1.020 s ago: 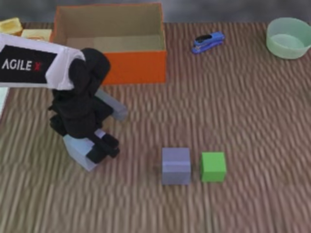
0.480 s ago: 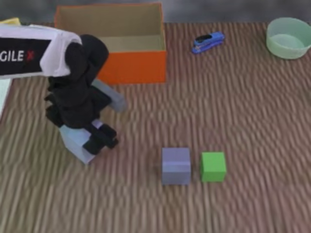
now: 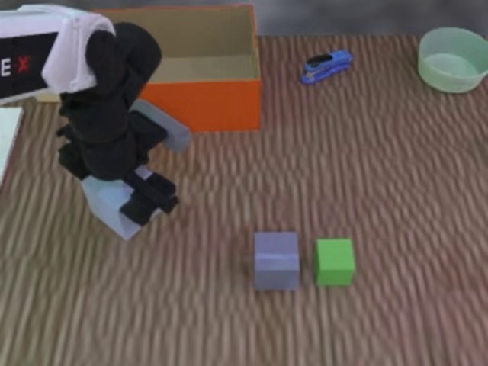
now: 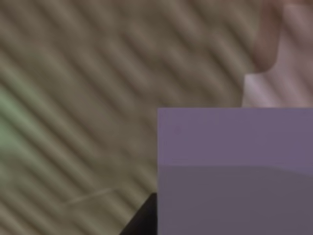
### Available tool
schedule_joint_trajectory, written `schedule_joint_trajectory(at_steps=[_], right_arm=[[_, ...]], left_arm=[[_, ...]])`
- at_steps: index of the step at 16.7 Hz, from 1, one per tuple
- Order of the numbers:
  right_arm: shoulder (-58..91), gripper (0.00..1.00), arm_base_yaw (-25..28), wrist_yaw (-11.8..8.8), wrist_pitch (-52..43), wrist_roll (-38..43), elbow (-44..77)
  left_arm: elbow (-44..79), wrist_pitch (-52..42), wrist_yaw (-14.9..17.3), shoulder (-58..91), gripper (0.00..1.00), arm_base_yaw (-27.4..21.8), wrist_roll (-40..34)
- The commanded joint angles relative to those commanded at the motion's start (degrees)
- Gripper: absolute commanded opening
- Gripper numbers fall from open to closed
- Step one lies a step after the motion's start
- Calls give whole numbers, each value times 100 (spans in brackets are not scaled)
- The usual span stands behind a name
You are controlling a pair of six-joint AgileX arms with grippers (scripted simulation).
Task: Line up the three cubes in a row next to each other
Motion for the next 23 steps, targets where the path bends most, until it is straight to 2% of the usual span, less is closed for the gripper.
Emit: schedule_joint_trajectory(at_steps=[3, 6, 13, 16, 19, 23], right_arm=[[0, 100, 0, 0, 0, 0, 0], [0, 100, 0, 0, 0, 0, 0], [0, 100, 0, 0, 0, 0, 0], [0, 100, 0, 0, 0, 0, 0], [0, 100, 0, 0, 0, 0, 0], [0, 100, 0, 0, 0, 0, 0]], left_arm=[[42, -21, -2, 7, 0, -77, -198], [120, -102, -9, 27, 0, -299, -928], [172, -380, -30, -8, 0, -1032, -4092], [184, -418, -42, -112, 0, -1290, -5086], [196, -400, -54, -219, 0, -1424, -5537], [191, -397, -54, -202, 0, -1402, -5544]])
